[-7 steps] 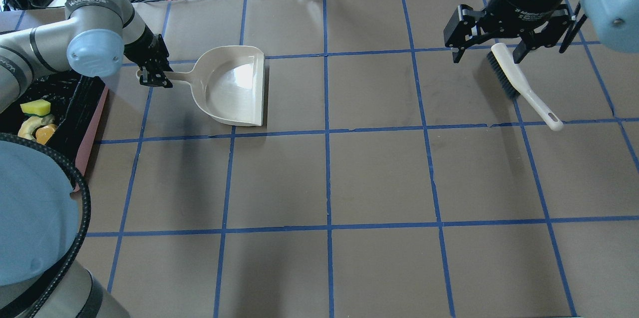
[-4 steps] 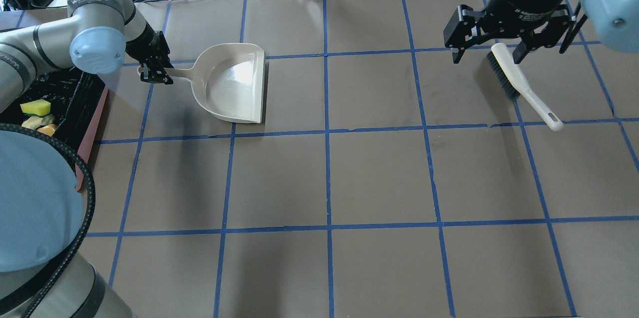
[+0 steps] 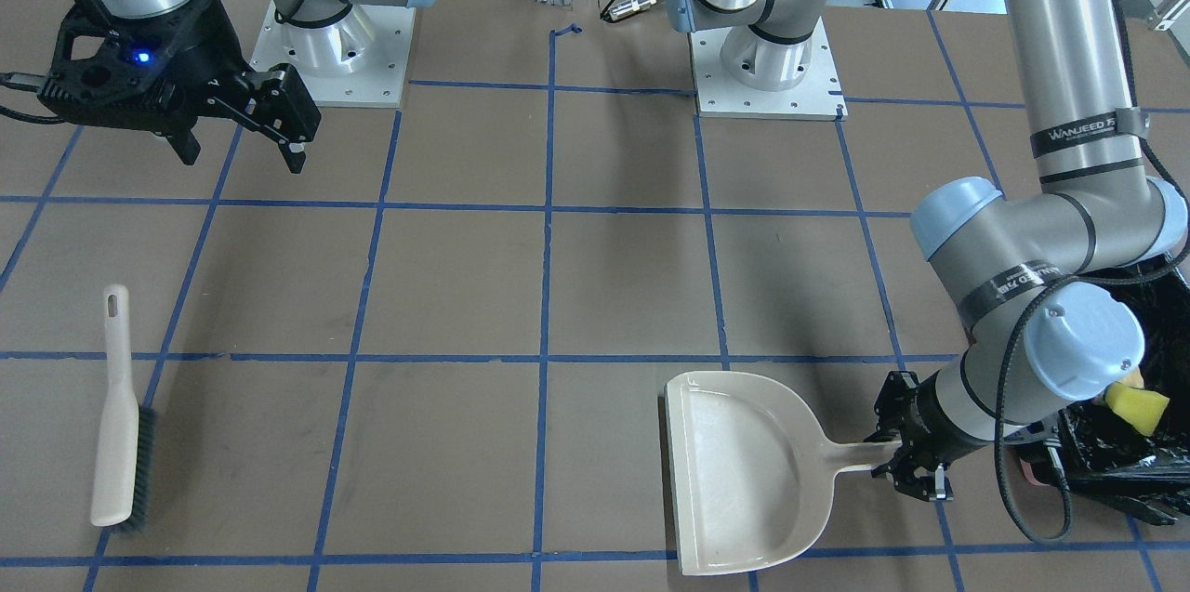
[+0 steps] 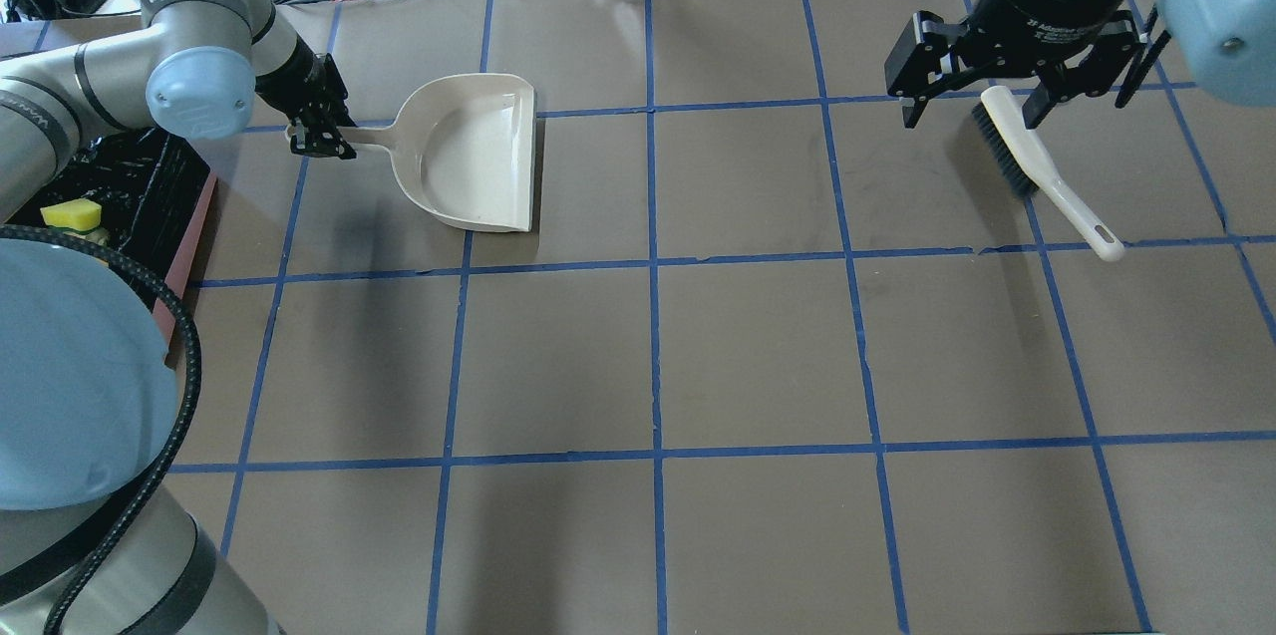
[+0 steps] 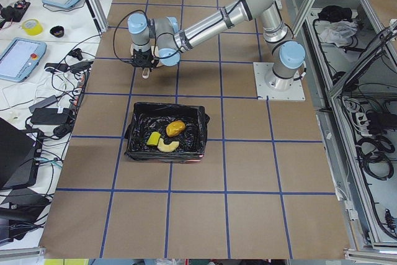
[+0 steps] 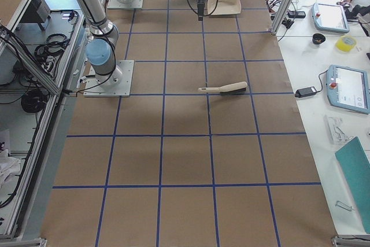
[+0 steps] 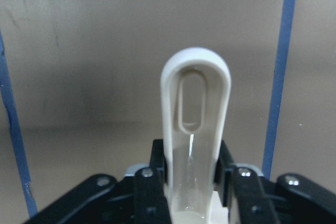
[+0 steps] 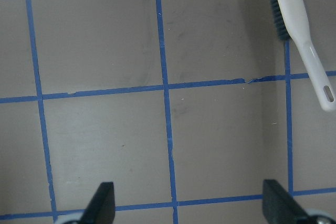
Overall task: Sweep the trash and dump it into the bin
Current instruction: 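Set the dustpan flat on the table with the left gripper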
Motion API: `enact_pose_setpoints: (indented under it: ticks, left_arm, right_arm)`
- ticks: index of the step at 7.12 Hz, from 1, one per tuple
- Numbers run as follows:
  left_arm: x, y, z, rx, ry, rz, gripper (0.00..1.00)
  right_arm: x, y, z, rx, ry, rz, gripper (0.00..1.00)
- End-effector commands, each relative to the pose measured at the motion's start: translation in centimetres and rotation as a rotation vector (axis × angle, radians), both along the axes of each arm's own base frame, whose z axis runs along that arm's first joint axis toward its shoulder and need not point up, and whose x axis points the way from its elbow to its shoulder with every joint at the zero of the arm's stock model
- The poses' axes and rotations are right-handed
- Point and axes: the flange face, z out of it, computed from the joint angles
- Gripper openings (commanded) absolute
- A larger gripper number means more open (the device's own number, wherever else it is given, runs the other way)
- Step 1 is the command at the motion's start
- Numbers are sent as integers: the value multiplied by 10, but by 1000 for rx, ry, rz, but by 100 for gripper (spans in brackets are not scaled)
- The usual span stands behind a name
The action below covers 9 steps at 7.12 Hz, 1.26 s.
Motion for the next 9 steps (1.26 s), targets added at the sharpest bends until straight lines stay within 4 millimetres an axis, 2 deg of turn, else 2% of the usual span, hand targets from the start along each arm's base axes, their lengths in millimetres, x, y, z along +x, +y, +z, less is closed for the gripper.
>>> enact_pose_setpoints:
  ticks: [1, 5, 6, 7, 9]
  left_arm:
    - [0, -2, -6, 0, 4, -29, 0]
    - [4, -19, -9, -69, -11, -27, 0]
    - [3, -17, -12, -60, -6, -2, 0]
    - [2, -10, -5, -48, -3, 66, 0]
    - [-2, 3, -2, -8, 0, 61, 0]
  right_arm:
    - [-1, -1, -1, 1, 1, -2, 100]
    - [-1, -1, -1, 1, 1, -8, 100]
    - [-1, -1, -1, 0, 0, -11, 100]
    - [-1, -2, -2, 1, 2, -12, 100]
    - [-1, -2, -2, 1, 2, -14, 100]
